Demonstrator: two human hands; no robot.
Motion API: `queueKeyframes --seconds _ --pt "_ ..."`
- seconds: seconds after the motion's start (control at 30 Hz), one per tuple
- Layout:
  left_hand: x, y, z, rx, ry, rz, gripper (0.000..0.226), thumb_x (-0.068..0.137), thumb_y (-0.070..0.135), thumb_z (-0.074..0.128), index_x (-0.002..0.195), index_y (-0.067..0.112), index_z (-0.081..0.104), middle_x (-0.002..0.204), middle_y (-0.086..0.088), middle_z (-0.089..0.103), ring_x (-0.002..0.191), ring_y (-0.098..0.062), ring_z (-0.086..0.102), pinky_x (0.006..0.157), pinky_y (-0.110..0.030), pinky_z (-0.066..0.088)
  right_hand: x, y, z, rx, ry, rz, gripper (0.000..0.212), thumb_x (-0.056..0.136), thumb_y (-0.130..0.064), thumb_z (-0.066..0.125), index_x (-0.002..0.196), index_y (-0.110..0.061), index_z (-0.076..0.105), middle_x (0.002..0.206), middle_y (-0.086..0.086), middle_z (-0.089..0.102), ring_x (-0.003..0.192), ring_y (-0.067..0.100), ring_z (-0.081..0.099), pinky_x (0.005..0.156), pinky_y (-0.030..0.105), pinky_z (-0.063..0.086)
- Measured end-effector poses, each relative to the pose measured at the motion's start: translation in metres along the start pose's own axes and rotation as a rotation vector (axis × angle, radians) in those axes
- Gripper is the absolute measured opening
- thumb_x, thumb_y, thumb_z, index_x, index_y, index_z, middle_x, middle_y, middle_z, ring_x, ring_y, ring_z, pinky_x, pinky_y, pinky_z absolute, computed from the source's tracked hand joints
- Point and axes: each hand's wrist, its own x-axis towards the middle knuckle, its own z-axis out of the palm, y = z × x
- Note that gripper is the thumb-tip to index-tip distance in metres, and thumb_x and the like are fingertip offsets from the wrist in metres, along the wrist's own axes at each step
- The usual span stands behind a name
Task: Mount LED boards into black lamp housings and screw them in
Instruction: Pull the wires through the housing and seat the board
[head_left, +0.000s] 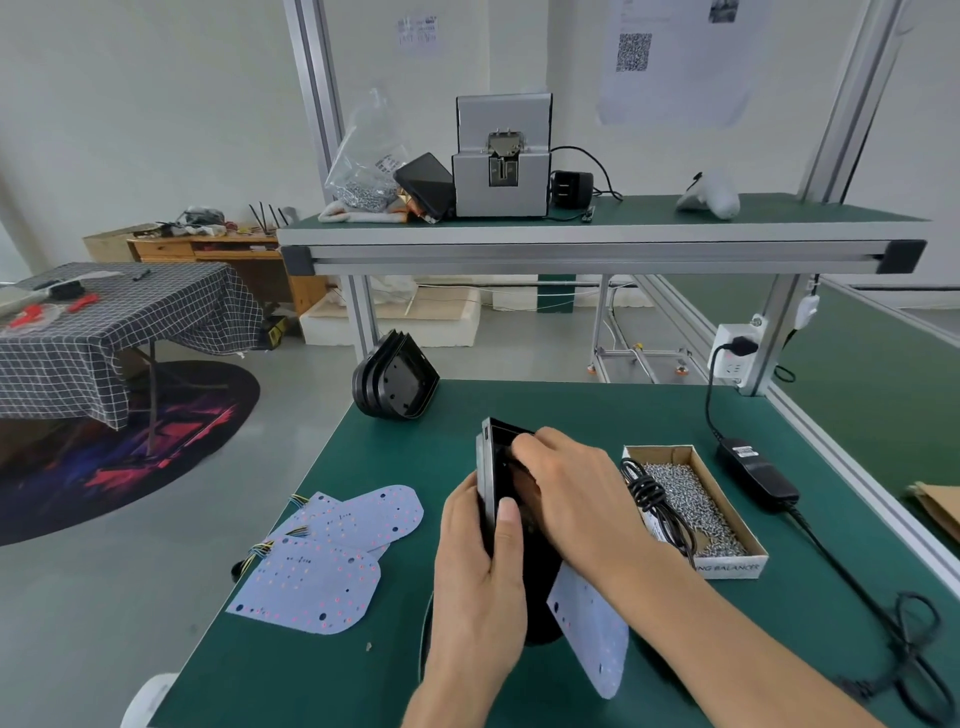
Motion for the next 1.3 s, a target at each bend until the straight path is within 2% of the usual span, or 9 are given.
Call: queueKeyframes --seconds 0.1,0.23,0.3,0.4,0.6,0.9,1.07,1.2,1.3 --pt "-0.001 -0.001 -0.001 0.062 -0.003 0.026 0.047 0.095 0.063 0.038 0.132 0.041 0.054 0.129 0.019 0.059 0.124 -0.004 0.056 0.097 -0.026 0.046 0.002 -0.003 -0.002 -0.034 -0.075 0.007 0.011 0.094 -0.021 0.044 0.084 -0.017 0.04 0.08 0.0 0.041 0.063 0.031 0.044 0.056 0.04 0.027" --pt "0.001 -0.002 -0.005 0.077 -0.009 0.007 0.034 0.098 0.056 0.04 0.125 0.042 0.056 0.119 0.018 0.062 0.114 -0.003 0.059 0.088 -0.023 0.044 0.0 -0.001 -0.001 0.0 -0.144 0.012 0.004 0.099 -0.014 0.051 0.102 -0.016 0.052 0.095 0.003 0.053 0.078 0.032 0.056 0.069 0.045 0.047" --pt "0.001 -0.004 -0.006 0.083 -0.031 -0.004 0.027 0.101 0.053 0.042 0.121 0.04 0.056 0.114 0.015 0.063 0.108 -0.005 0.06 0.085 -0.025 0.044 0.002 0.0 -0.002 -0.005 -0.144 0.007 0.01 0.096 -0.009 0.053 0.096 -0.017 0.047 0.092 0.003 0.054 0.077 0.033 0.056 0.07 0.048 0.048" --pt "0.0 -0.003 -0.005 0.082 -0.056 0.005 0.028 0.1 0.054 0.042 0.117 0.039 0.057 0.109 0.013 0.062 0.103 -0.006 0.059 0.082 -0.026 0.043 0.004 0.002 -0.004 0.064 -0.062 0.06 0.017 0.096 -0.014 0.054 0.085 -0.017 0.042 0.08 0.002 0.056 0.072 0.035 0.053 0.068 0.051 0.048" --pt "0.0 0.009 -0.003 0.042 -0.045 0.042 0.033 0.095 0.064 0.038 0.118 0.048 0.056 0.113 0.016 0.063 0.111 -0.007 0.06 0.083 -0.016 0.044 0.0 0.001 -0.003 0.238 0.2 0.161 0.011 0.097 -0.027 0.069 0.094 -0.017 0.068 0.083 -0.002 0.069 0.079 0.028 0.063 0.069 0.045 0.05" --pt "0.001 0.009 -0.001 0.086 -0.061 0.096 0.023 0.096 0.063 0.041 0.1 0.043 0.052 0.09 0.019 0.054 0.084 -0.006 0.054 0.071 -0.012 0.038 -0.002 0.0 0.005 0.35 0.185 0.316 0.007 0.097 -0.029 0.067 0.098 -0.025 0.073 0.092 -0.008 0.074 0.089 0.021 0.068 0.08 0.042 0.053" --pt "0.0 0.012 -0.001 0.117 -0.056 0.104 0.022 0.096 0.064 0.04 0.092 0.045 0.049 0.094 0.015 0.053 0.091 -0.008 0.056 0.073 -0.012 0.038 -0.004 -0.002 0.006 0.323 0.207 0.418 0.011 0.098 -0.037 0.066 0.095 -0.027 0.067 0.089 -0.008 0.072 0.088 0.022 0.067 0.078 0.042 0.053" --pt "0.001 0.012 -0.003 0.128 -0.023 0.091 0.023 0.098 0.063 0.038 0.086 0.046 0.047 0.093 0.017 0.05 0.09 -0.008 0.054 0.072 -0.011 0.038 -0.007 -0.005 0.004 0.361 0.18 0.334 0.012 0.1 -0.029 0.062 0.101 -0.024 0.073 0.096 -0.008 0.073 0.093 0.017 0.067 0.088 0.042 0.051" --pt "0.001 0.011 -0.003 0.126 -0.024 0.082 0.023 0.104 0.053 0.042 0.084 0.044 0.047 0.093 0.016 0.05 0.091 -0.007 0.054 0.073 -0.012 0.039 -0.01 -0.001 0.001 0.434 0.234 0.368 0.009 0.099 -0.027 0.067 0.097 -0.024 0.075 0.091 -0.012 0.075 0.088 0.008 0.067 0.084 0.036 0.052"
